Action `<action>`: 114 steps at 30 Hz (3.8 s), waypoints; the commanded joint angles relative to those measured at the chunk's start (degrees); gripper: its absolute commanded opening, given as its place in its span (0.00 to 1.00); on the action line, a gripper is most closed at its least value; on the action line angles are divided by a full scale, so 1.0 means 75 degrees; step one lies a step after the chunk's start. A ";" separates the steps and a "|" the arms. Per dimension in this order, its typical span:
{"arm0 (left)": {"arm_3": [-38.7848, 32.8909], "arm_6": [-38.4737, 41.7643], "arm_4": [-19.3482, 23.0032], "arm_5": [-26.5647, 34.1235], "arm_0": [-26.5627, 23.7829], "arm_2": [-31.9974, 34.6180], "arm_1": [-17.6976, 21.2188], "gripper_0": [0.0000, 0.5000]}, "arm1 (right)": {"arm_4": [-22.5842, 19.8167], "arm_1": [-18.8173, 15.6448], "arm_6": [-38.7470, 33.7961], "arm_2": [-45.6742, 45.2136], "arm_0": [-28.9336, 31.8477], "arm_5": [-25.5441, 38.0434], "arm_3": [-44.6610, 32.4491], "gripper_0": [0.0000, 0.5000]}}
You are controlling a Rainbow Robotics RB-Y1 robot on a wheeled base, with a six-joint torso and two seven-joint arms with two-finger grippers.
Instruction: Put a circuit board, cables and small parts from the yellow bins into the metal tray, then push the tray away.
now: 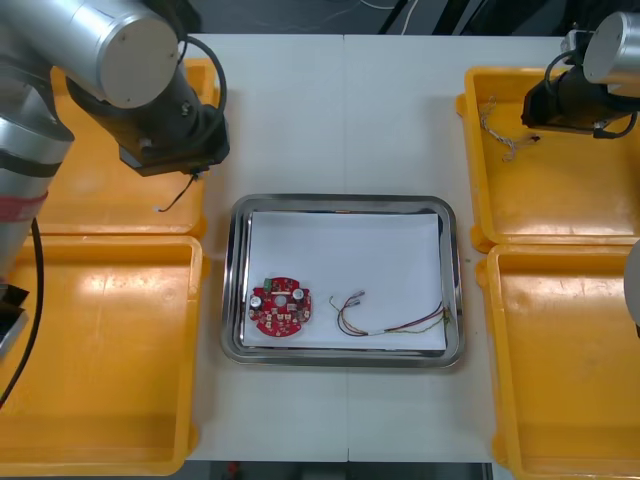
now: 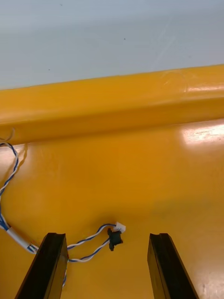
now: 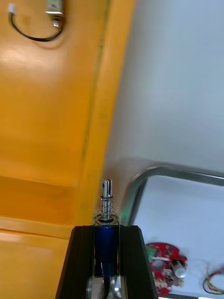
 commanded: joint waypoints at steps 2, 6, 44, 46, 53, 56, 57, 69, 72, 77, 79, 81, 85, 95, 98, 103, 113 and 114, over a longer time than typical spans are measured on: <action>-0.0490 0.0796 -0.0079 0.0054 0.0014 -0.0480 -0.0451 0.00 | 0.0025 0.0016 -0.0241 0.0274 0.0173 -0.0072 -0.0137 1.00; -0.0572 0.1288 -0.0044 -0.0145 0.0014 -0.1194 -0.0580 0.00 | 0.0025 0.0016 -0.0241 0.0333 0.0173 -0.0072 -0.0137 1.00; 0.0623 0.2120 -0.0712 -0.2512 0.0494 -0.3620 -0.0545 0.00 | -0.0128 0.0227 -0.0382 0.0696 0.0935 -0.1290 -0.0149 1.00; 0.0752 0.2097 -0.0736 -0.2676 0.0494 -0.3620 -0.0545 0.00 | -0.0163 0.0227 -0.0405 0.0743 0.0993 -0.1384 -0.0149 1.00; 0.1104 0.2027 -0.0818 -0.3063 0.0494 -0.3644 -0.0557 0.00 | -0.0268 0.0227 -0.0440 0.0860 0.1169 -0.1607 -0.0149 1.00; 0.1104 0.2003 -0.0818 -0.3051 0.0494 -0.3655 -0.0557 0.00 | -0.0292 0.0227 -0.0464 0.0860 0.1216 -0.1607 -0.0149 1.00; 0.1104 0.2003 -0.0818 -0.3051 0.0494 -0.3655 -0.0557 0.00 | -0.0292 0.0227 -0.0476 0.0860 0.1239 -0.1607 -0.0149 1.00; 0.0951 0.2132 -0.0853 -0.3051 0.0494 -0.3644 -0.0533 1.00 | -0.0432 0.0215 -0.0710 0.0661 0.1298 -0.1525 -0.0149 1.00; 0.0858 0.2191 -0.0853 -0.3004 0.0494 -0.3644 -0.0522 1.00 | -0.0479 0.0203 -0.0745 0.0591 0.1298 -0.1443 -0.0137 1.00; 0.0635 0.2238 -0.0853 -0.2758 0.0494 -0.3550 -0.0510 1.00 | -0.0503 0.0203 -0.0792 0.0591 0.1298 -0.1443 -0.0137 1.00; 0.0424 0.2226 -0.0794 -0.2453 0.0494 -0.3398 -0.0475 1.00 | -0.0514 0.0203 -0.0804 0.0591 0.1298 -0.1443 -0.0137 1.00; 0.0248 0.2202 -0.0689 -0.2207 0.0494 -0.3245 -0.0440 1.00 | -0.0514 0.0203 -0.0804 0.0591 0.1321 -0.1466 -0.0149 1.00; -0.0197 0.2156 -0.0478 -0.1645 0.0424 -0.2917 -0.0299 1.00 | -0.0538 0.0203 -0.0745 0.0591 0.1415 -0.1595 -0.0137 0.83; -0.0478 0.2050 0.0635 -0.0485 -0.0268 -0.1769 0.0134 1.00 | -0.0561 0.0180 -0.0698 0.0755 0.1568 -0.1958 -0.0149 0.00; -0.0467 0.1956 0.0975 -0.0203 -0.0432 -0.1394 0.0381 1.00 | -0.0561 0.0156 -0.0675 0.0755 0.1568 -0.1958 -0.0149 0.00; -0.0303 0.1441 0.1303 0.0073 -0.0654 -0.0737 0.0674 1.00 | -0.0573 0.0027 -0.0628 0.0755 0.1568 -0.1677 -0.0313 0.00; 0.0916 -0.0059 0.1362 0.0073 -0.1111 0.0071 0.1049 1.00 | -0.0667 -0.0348 -0.0569 0.0755 0.1591 -0.0294 -0.1075 0.00; 0.1022 -0.0153 0.1350 0.0073 -0.1158 0.0083 0.1060 1.00 | -0.0678 -0.0371 -0.0569 0.0766 0.1591 -0.0236 -0.1110 0.00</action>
